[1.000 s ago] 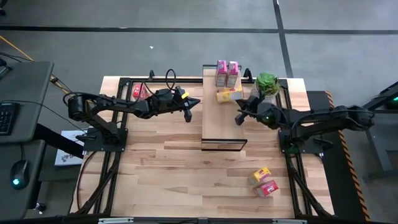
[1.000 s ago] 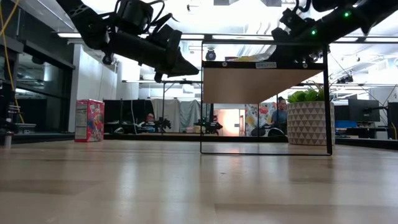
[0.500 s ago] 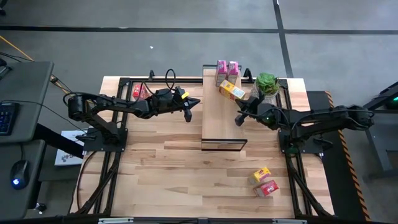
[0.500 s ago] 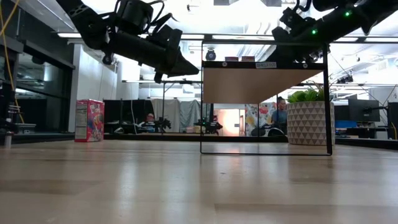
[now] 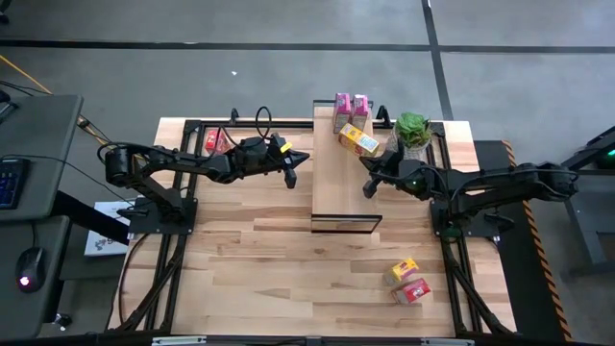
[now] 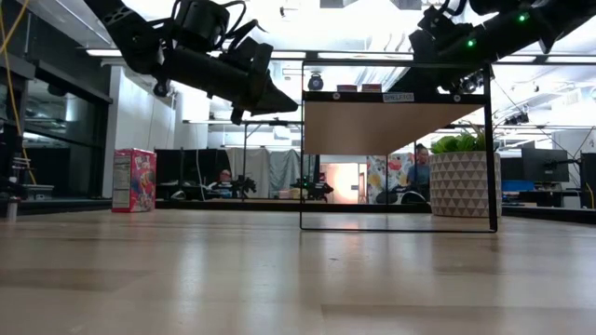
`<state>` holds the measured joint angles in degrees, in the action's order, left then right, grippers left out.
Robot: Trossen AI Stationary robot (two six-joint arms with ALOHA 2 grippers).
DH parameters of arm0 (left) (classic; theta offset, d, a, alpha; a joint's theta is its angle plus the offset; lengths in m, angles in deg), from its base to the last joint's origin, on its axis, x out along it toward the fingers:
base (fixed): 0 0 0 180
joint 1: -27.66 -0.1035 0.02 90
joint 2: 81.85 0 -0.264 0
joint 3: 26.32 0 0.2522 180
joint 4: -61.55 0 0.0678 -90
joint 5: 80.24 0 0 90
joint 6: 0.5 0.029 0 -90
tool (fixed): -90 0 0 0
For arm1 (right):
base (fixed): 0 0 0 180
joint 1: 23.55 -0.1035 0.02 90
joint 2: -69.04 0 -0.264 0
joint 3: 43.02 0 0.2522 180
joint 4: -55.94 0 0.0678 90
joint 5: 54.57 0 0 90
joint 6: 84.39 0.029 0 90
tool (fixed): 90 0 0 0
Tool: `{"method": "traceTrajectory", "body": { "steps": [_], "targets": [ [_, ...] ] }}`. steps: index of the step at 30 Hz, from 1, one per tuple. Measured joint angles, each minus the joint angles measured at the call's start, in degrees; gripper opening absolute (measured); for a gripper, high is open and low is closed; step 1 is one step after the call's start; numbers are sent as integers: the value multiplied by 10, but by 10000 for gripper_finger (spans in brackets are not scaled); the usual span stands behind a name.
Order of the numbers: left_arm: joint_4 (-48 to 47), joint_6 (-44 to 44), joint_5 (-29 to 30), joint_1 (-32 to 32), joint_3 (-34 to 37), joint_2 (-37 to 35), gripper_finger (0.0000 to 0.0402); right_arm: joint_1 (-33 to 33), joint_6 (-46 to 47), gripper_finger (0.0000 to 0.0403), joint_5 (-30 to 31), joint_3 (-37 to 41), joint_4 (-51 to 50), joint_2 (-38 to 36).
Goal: Stack cereal on shelf
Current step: Put the top yellow cereal box on the shelf
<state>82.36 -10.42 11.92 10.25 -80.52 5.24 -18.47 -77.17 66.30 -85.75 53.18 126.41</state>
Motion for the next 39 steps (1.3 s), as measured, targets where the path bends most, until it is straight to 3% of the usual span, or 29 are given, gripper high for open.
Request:
{"method": "traceTrajectory", "body": {
  "steps": [32,35,39],
  "targets": [
    [-3,26,-13,0,0,-8,0,0,18,1,-22,1,34,0],
    [-9,31,-16,0,0,-22,0,0,19,17,-30,1,47,0],
    [-47,51,-16,0,0,-46,0,-6,16,72,-29,1,45,0]
  ]
}}
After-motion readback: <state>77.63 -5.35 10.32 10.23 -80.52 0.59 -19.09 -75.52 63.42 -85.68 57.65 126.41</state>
